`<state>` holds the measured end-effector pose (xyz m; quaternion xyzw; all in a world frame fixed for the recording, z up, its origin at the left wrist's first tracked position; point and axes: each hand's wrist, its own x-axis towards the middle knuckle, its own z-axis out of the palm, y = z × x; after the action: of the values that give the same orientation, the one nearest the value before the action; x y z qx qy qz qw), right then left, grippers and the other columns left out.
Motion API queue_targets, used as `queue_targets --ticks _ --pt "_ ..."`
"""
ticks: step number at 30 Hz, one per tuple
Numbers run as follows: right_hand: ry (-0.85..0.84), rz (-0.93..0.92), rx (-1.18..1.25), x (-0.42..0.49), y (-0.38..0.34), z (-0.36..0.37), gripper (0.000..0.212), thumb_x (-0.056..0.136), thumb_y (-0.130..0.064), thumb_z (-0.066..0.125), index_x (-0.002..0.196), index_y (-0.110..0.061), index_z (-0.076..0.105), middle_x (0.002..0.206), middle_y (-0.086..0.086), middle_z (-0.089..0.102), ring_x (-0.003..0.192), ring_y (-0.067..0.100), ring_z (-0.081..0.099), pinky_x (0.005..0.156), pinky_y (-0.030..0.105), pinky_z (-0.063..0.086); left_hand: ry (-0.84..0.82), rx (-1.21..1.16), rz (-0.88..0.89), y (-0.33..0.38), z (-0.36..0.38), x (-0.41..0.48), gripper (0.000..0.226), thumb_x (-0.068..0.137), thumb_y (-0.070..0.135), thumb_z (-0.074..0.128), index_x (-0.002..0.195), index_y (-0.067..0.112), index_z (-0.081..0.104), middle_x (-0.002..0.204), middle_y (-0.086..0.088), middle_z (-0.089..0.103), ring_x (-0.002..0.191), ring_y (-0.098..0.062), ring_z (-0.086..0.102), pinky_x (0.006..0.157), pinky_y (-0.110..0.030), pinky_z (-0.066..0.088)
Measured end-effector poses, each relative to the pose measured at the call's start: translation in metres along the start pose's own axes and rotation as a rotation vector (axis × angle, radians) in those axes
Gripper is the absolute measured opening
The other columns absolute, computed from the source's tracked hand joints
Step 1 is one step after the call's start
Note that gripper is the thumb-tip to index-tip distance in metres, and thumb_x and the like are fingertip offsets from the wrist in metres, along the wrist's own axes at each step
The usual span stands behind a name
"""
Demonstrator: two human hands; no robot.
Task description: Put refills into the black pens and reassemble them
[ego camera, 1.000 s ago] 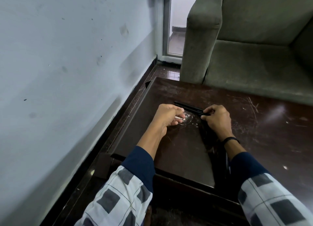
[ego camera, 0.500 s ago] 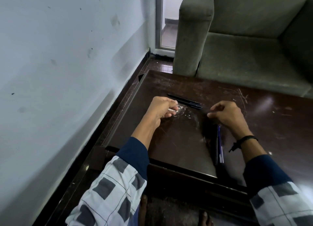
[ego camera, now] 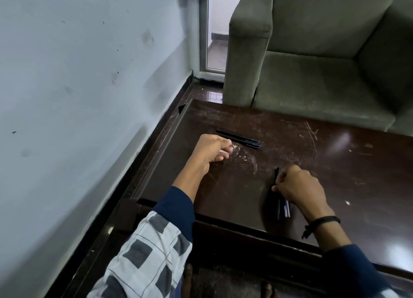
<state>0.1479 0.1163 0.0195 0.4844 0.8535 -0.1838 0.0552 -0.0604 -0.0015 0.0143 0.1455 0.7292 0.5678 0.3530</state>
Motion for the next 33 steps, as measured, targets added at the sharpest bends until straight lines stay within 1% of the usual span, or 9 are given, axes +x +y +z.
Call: queue_targets --ticks 6,11,16,18,21,24,26,30,33 --pt "0.042 -0.05 0.103 -0.008 -0.007 0.007 0.023 0.081 -0.036 0.084 0.081 -0.03 0.062 0.082 -0.004 0.067 0.073 0.022 0.068 0.061 0.031 0.05 0.002 -0.009 0.0 -0.001 0.0 0.002 0.013 0.096 0.018 0.069 0.101 0.008 0.075 0.091 -0.009 0.08 0.063 -0.008 0.069 0.052 -0.014 0.053" --pt "0.051 -0.079 0.103 -0.011 -0.011 0.017 0.027 0.083 -0.034 0.081 0.083 -0.03 0.055 0.079 -0.008 0.055 0.076 0.025 0.061 0.064 0.033 0.046 -0.004 -0.009 0.003 -0.002 0.0 0.002 0.011 0.095 0.019 0.07 0.098 0.01 0.076 0.089 -0.008 0.08 0.062 -0.007 0.069 0.053 -0.015 0.053" --pt "0.025 -0.086 0.211 -0.01 -0.018 0.024 0.021 0.083 -0.022 0.074 0.09 -0.031 0.056 0.089 -0.003 0.064 0.082 0.026 0.062 0.07 0.034 0.046 -0.014 -0.005 0.007 -0.003 0.002 0.003 0.012 0.094 0.02 0.071 0.095 0.01 0.077 0.089 -0.008 0.08 0.066 -0.009 0.07 0.057 -0.017 0.055" --pt "-0.004 -0.079 0.325 -0.01 -0.023 0.025 0.025 0.081 -0.025 0.076 0.097 -0.034 0.058 0.092 -0.009 0.066 0.087 0.024 0.067 0.076 0.036 0.053 -0.033 -0.005 -0.005 -0.003 0.002 0.002 0.013 0.094 0.021 0.071 0.098 0.01 0.077 0.091 -0.008 0.08 0.07 -0.011 0.071 0.061 -0.019 0.058" --pt "-0.043 -0.052 0.589 -0.01 -0.032 0.029 0.031 0.078 -0.024 0.081 0.1 -0.036 0.062 0.089 -0.009 0.071 0.08 0.02 0.073 0.079 0.043 0.061 -0.122 -0.028 -0.054 -0.003 0.004 -0.001 0.017 0.094 0.025 0.074 0.103 0.011 0.075 0.096 -0.009 0.079 0.081 -0.015 0.075 0.068 -0.025 0.063" --pt "-0.1 -0.048 0.861 -0.01 -0.041 0.035 0.031 0.083 -0.006 0.075 0.108 -0.024 0.067 0.074 0.0 0.072 0.065 0.019 0.075 0.065 0.039 0.063 -0.226 -0.076 -0.083 -0.003 0.008 -0.004 0.023 0.091 0.024 0.077 0.107 0.008 0.075 0.098 -0.009 0.079 0.09 -0.016 0.076 0.066 -0.026 0.062" --pt "-0.135 -0.049 0.999 -0.011 -0.046 0.039 0.028 0.088 0.001 0.069 0.108 -0.017 0.068 0.076 0.004 0.068 0.064 0.021 0.076 0.059 0.033 0.061 -0.254 -0.09 -0.07 -0.003 0.011 -0.004 0.022 0.089 0.014 0.079 0.107 0.003 0.076 0.096 -0.008 0.079 0.089 -0.013 0.076 0.066 -0.026 0.061" --pt "-0.059 -0.112 0.981 -0.011 -0.051 0.042 0.02 0.094 -0.01 0.069 0.106 -0.025 0.067 0.084 0.004 0.069 0.058 0.013 0.071 0.053 0.024 0.055 -0.243 -0.106 -0.043 -0.004 0.01 -0.002 0.017 0.084 0.0 0.08 0.1 -0.001 0.078 0.093 -0.005 0.078 0.087 -0.014 0.077 0.07 -0.027 0.062" --pt "0.033 -0.2 0.834 -0.012 -0.051 0.043 0.015 0.098 -0.025 0.067 0.1 -0.039 0.063 0.089 -0.006 0.07 0.058 0.007 0.069 0.055 0.027 0.053 -0.244 -0.125 -0.037 -0.004 0.009 -0.001 0.014 0.081 0.0 0.082 0.095 0.001 0.079 0.087 -0.002 0.08 0.086 -0.014 0.078 0.07 -0.026 0.062"
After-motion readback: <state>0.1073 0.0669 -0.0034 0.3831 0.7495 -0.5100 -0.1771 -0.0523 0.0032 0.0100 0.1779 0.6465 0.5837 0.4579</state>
